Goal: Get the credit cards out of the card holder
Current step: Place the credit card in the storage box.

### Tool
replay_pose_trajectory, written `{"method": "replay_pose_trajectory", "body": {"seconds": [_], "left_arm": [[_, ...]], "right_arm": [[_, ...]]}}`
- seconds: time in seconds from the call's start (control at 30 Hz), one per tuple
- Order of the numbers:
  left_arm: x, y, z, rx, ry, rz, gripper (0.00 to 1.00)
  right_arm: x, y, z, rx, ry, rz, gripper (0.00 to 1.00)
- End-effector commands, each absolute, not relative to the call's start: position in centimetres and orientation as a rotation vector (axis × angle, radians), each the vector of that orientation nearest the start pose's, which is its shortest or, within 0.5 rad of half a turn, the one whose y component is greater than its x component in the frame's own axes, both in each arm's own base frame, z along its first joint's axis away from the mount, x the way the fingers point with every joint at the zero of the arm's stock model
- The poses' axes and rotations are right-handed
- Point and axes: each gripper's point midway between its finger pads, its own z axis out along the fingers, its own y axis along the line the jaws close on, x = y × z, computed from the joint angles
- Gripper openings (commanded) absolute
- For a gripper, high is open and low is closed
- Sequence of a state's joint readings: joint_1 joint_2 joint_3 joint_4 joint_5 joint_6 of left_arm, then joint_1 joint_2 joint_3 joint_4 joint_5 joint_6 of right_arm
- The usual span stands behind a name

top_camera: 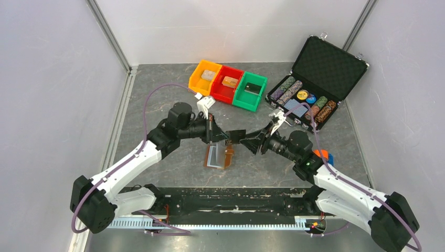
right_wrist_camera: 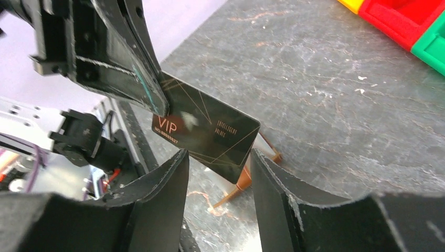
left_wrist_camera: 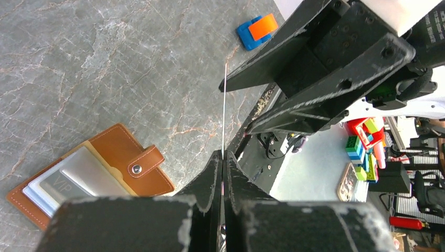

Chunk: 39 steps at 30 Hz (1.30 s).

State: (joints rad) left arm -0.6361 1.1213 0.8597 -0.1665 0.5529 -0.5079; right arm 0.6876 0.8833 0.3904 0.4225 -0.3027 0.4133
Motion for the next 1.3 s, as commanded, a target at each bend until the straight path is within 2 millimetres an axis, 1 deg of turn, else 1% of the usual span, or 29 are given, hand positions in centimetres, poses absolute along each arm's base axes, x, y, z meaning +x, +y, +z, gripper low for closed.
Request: {"method": "replay_pose_trajectory", "body": {"seconds": [0.0,0.1,0.13,0.33,0.43,0.57,0.6,0.67,0.8,0.87,0.97,1.07,1.13,1.2,1.27], "left_arm": [[20.4,-28.9,25.2,0.511,1.969,-1.316,0.02],[20.2,-28.8,25.6,0.47,1.953,-1.352,0.02],[20.3,-28.9,26.4,0.461,1.914,-1.366,0.02],[19.8,-28.6,28.0,0.393,1.834,-1.434,0.02],[19.7,-28.5,28.4,0.377,1.823,-1.445,0.02],[19.6,-28.5,28.6,0.367,1.82,-1.458,0.02],[19.6,-28.5,28.6,0.363,1.82,-1.463,0.02],[19.5,-28.5,28.7,0.356,1.813,-1.474,0.02],[19.3,-28.6,28.6,0.347,1.816,-1.496,0.02],[19.2,-28.7,28.6,0.347,1.817,-1.506,0.02],[19.0,-28.7,28.4,0.353,1.82,-1.515,0.02],[18.8,-28.7,28.4,0.361,1.816,-1.528,0.02],[18.6,-28.7,28.5,0.367,1.814,-1.54,0.02],[18.4,-28.8,28.4,0.374,1.815,-1.553,0.02],[18.3,-28.8,28.3,0.375,1.821,-1.556,0.02]], "right_arm": [[20.0,26.8,23.5,-0.435,1.553,1.293,0.49],[19.4,26.6,24.3,-0.408,1.516,1.392,0.47],[19.4,26.5,24.4,-0.397,1.516,1.413,0.46],[19.2,25.9,24.9,-0.349,1.487,1.479,0.46],[19.1,25.8,25.1,-0.344,1.481,1.488,0.46],[18.9,25.6,25.2,-0.334,1.473,1.5,0.45],[18.8,25.6,25.4,-0.33,1.465,1.506,0.44],[18.6,25.5,25.6,-0.319,1.449,1.524,0.36],[18.3,25.2,26.2,-0.3,1.413,1.555,0.28],[18.4,25.1,26.3,-0.29,1.409,1.559,0.29],[18.6,25.0,26.3,-0.282,1.408,1.554,0.36],[18.8,24.9,26.5,-0.27,1.403,1.553,0.36],[18.8,24.8,26.7,-0.269,1.397,1.555,0.33],[18.8,24.9,27.0,-0.277,1.39,1.558,0.25],[18.8,24.8,27.1,-0.277,1.384,1.558,0.22]]}}
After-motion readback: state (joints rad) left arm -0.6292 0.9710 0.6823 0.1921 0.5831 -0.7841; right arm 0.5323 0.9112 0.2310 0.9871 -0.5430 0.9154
